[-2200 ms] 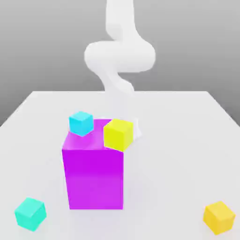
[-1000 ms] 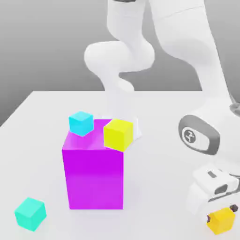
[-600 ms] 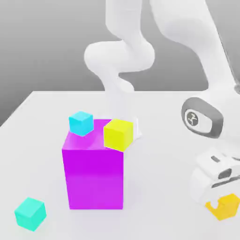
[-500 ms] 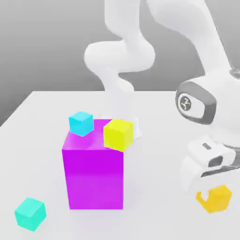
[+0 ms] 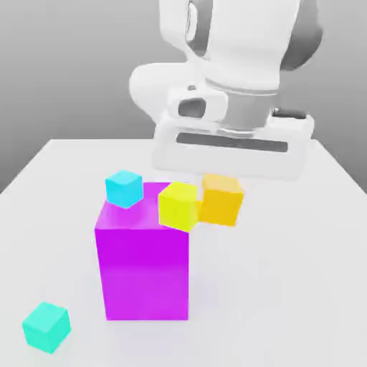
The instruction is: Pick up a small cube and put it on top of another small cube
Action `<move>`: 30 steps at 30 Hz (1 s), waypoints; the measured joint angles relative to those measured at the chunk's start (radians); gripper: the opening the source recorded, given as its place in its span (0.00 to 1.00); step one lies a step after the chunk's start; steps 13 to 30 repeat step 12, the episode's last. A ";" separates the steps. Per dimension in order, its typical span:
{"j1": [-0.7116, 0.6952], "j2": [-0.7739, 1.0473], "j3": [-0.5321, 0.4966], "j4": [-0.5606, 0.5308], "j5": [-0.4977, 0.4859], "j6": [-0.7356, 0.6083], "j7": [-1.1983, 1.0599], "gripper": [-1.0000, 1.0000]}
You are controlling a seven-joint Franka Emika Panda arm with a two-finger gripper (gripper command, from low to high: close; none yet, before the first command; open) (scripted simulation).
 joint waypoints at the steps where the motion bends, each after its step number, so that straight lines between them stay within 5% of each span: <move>1: -0.004 -0.036 -0.016 -0.008 0.014 -0.026 -0.013 0.00; 5: -0.019 -0.162 -0.074 -0.048 0.066 -0.105 -0.061 0.00; 8: -0.024 -0.141 -0.077 -0.119 0.077 -0.012 -0.070 0.00; 9: -0.025 -0.127 -0.076 -0.145 0.078 0.028 -0.072 1.00; 30: -0.025 -0.127 -0.076 -0.145 0.079 0.028 -0.072 1.00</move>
